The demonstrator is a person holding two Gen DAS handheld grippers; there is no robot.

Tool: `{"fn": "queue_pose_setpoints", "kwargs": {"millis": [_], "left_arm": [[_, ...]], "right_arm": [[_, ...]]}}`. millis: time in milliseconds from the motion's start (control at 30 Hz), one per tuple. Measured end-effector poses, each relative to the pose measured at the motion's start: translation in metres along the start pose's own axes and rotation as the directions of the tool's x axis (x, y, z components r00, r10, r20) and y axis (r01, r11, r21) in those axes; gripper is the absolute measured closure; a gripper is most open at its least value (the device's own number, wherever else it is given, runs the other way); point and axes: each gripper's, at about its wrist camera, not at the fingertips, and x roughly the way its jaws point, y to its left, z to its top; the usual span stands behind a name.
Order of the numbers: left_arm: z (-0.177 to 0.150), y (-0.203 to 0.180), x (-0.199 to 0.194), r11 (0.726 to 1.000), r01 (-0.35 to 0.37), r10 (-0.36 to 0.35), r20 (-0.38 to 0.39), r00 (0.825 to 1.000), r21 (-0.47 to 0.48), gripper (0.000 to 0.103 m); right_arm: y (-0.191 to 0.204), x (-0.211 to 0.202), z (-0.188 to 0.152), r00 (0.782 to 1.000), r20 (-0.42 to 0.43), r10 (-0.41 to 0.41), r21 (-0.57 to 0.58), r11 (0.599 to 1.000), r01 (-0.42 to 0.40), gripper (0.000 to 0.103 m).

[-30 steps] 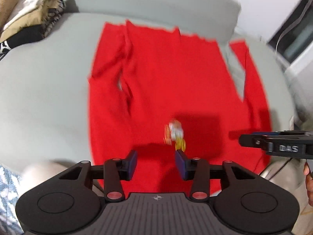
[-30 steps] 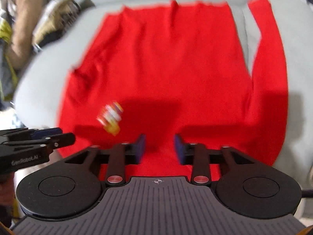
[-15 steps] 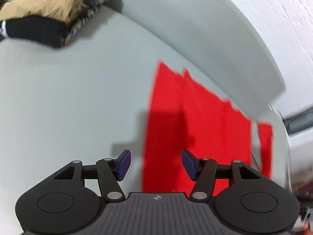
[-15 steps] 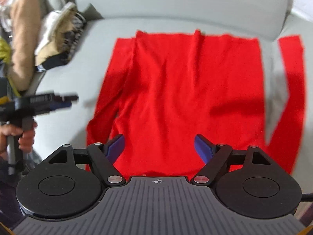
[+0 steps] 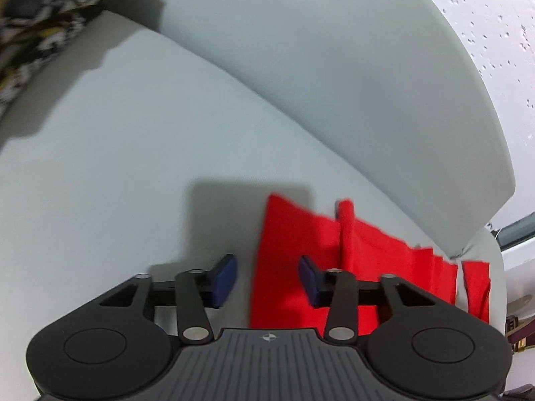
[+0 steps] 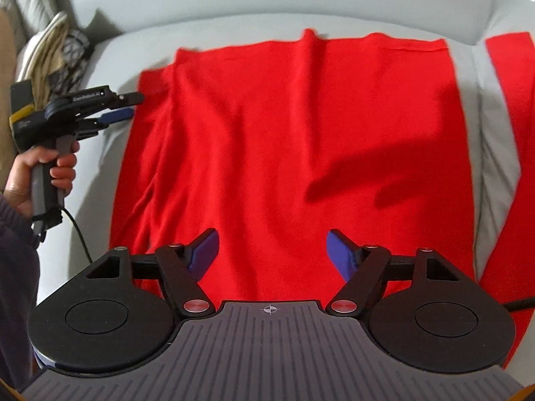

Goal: Fold clothes

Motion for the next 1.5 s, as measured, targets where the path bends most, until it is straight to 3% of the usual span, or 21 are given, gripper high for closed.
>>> {"fn": "queue_pose_setpoints", "kwargs": {"millis": [67, 100, 133, 233, 333, 467, 567, 667, 767, 900, 1033, 1067, 1133, 1233, 1333, 1500], "left_arm": [[0.007, -0.003, 0.008, 1.000, -0.005, 0.005, -0.002, 1.000, 0.002, 0.078], [0.010, -0.005, 0.009, 1.000, -0.017, 0.017, -0.004, 1.000, 0.014, 0.098], [0.011, -0.008, 0.009, 0.999, -0.025, 0.025, -0.002, 1.000, 0.027, 0.099], [0.008, -0.014, -0.015, 0.996, -0.057, 0.053, 0.071, 0.996, 0.063, 0.100], [0.004, -0.004, -0.060, 0.999, -0.032, 0.029, 0.160, 0.987, 0.018, 0.100], [0.004, 0.018, -0.137, 0.998, -0.067, 0.059, 0.278, 0.959, 0.018, 0.100], [0.002, 0.043, -0.182, 0.990, -0.141, 0.133, 0.328, 0.935, 0.000, 0.100], [-0.003, 0.080, -0.213, 0.989, -0.126, 0.146, 0.352, 0.924, -0.077, 0.100], [-0.016, 0.113, -0.224, 0.985, -0.097, 0.144, 0.367, 0.919, -0.142, 0.100], [-0.036, 0.151, -0.220, 0.962, -0.108, 0.195, 0.356, 0.914, -0.249, 0.100], [-0.054, 0.186, -0.213, 0.932, -0.177, 0.280, 0.321, 0.904, -0.316, 0.100], [-0.058, 0.191, -0.212, 0.925, -0.196, 0.300, 0.312, 0.901, -0.325, 0.096], [-0.066, 0.188, -0.219, 0.917, -0.217, 0.324, 0.307, 0.895, -0.336, 0.093], [-0.078, 0.180, -0.231, 0.905, -0.252, 0.359, 0.298, 0.885, -0.342, 0.076], [-0.092, 0.144, -0.247, 0.917, -0.326, 0.381, 0.263, 0.887, -0.229, 0.075], [-0.157, 0.046, -0.276, 0.952, -0.304, 0.307, 0.150, 0.940, -0.042, 0.072]], "right_arm": [[-0.007, 0.001, 0.003, 1.000, 0.008, -0.004, 0.011, 1.000, 0.003, 0.027], [-0.008, 0.001, 0.004, 1.000, 0.009, -0.008, 0.013, 1.000, 0.008, 0.027], [-0.009, 0.001, 0.004, 1.000, 0.010, -0.012, 0.016, 1.000, 0.012, 0.027], [-0.007, -0.004, 0.005, 0.999, 0.021, -0.036, 0.006, 0.999, 0.035, 0.027], [-0.002, -0.017, 0.006, 0.998, 0.047, -0.050, -0.006, 0.999, 0.050, 0.027], [0.004, -0.040, 0.008, 0.995, 0.087, -0.053, -0.010, 0.999, 0.054, 0.027], [0.013, -0.051, 0.009, 0.993, 0.105, -0.046, -0.021, 0.999, 0.048, 0.027], [0.023, -0.059, 0.010, 0.992, 0.120, -0.035, -0.028, 0.999, 0.039, 0.026], [0.032, -0.060, 0.010, 0.992, 0.123, -0.004, -0.009, 1.000, 0.005, 0.026], [0.040, -0.054, 0.008, 0.994, 0.109, 0.010, 0.011, 1.000, -0.011, 0.026], [0.042, -0.046, 0.002, 0.995, 0.097, -0.005, 0.015, 1.000, 0.003, 0.025], [0.041, -0.045, 0.001, 0.996, 0.093, 0.001, 0.023, 1.000, -0.003, 0.025], [0.038, -0.044, -0.002, 0.996, 0.087, 0.011, 0.039, 0.999, -0.015, 0.025], [0.031, -0.061, -0.013, 0.992, 0.125, 0.007, 0.059, 0.998, -0.015, 0.025], [0.019, -0.088, -0.031, 0.983, 0.181, 0.009, 0.089, 0.996, -0.025, 0.025], [-0.019, -0.143, -0.086, 0.965, 0.261, 0.016, 0.134, 0.990, -0.053, 0.021]]}}
